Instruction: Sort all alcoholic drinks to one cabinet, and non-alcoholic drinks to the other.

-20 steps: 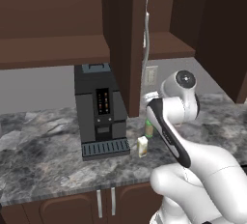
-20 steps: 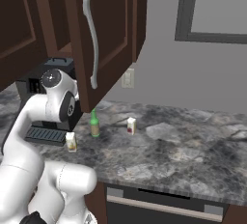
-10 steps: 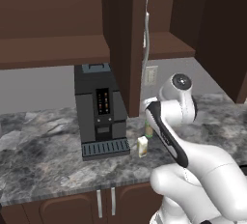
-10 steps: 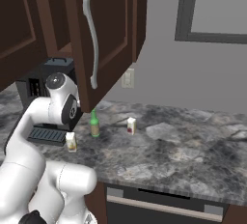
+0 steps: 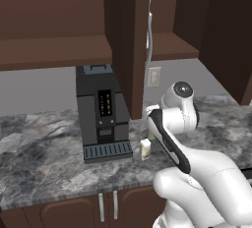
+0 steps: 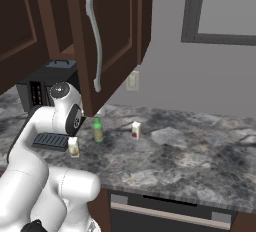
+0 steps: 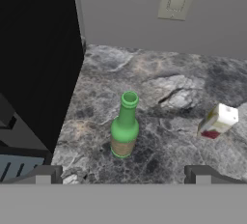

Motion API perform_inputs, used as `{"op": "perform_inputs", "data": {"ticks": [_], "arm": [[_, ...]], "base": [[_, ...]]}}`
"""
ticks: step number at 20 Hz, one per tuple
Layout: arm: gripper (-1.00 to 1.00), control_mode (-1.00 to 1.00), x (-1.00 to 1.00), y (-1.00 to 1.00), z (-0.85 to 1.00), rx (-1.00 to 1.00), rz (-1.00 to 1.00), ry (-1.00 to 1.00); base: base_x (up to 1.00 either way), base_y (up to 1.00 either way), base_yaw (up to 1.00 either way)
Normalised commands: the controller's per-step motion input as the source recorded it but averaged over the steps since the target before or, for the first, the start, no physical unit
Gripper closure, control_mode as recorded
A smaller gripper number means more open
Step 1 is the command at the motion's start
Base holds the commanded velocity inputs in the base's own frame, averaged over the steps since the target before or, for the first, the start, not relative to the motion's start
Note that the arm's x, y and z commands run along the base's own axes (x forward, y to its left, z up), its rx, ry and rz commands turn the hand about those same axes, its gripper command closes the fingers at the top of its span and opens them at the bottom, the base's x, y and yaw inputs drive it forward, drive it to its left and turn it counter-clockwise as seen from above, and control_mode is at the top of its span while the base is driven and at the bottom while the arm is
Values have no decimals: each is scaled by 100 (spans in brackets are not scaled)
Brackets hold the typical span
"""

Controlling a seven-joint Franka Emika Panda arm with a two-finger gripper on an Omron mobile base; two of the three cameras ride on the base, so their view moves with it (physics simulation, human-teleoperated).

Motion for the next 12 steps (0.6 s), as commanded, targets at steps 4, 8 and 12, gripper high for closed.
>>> {"op": "perform_inputs", "data": {"ticks": [4, 8, 12], "arm": [[-100, -100, 0, 0, -27, 2, -1, -3], [-100, -100, 3, 0, -25, 2, 0, -3], [-100, -100, 5, 0, -18, 2, 0, 0]], "base": [[0, 0, 0], [0, 0, 0], [0, 0, 0]]}}
